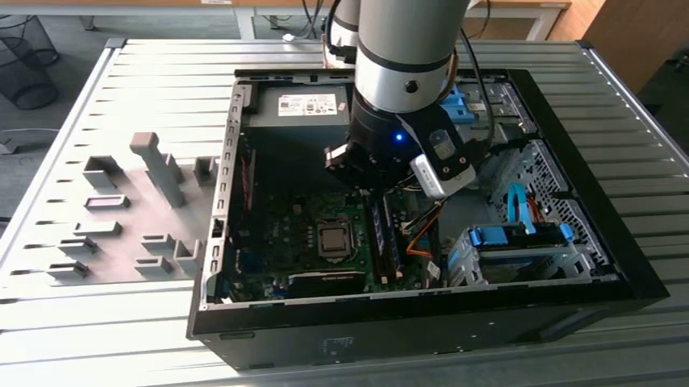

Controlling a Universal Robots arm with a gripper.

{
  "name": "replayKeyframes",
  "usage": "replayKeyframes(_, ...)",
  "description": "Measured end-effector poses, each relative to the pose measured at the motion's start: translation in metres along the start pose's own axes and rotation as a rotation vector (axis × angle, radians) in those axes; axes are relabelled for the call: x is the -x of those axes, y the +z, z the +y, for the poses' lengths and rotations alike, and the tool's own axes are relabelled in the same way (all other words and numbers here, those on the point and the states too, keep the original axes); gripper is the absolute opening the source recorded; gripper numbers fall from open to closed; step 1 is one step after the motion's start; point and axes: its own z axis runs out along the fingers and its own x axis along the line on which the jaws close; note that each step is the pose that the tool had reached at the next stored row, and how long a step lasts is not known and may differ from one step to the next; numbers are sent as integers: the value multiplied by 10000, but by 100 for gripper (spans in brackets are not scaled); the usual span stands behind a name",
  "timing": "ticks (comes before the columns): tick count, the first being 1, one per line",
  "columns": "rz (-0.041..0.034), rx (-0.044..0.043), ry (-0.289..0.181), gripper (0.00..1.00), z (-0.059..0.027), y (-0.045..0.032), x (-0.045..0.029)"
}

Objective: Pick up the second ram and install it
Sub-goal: 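Insert the second ram into the second slot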

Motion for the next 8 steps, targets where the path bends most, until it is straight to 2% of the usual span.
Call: replayKeyframes(8, -1, 3, 1, 14, -3, 6, -1)
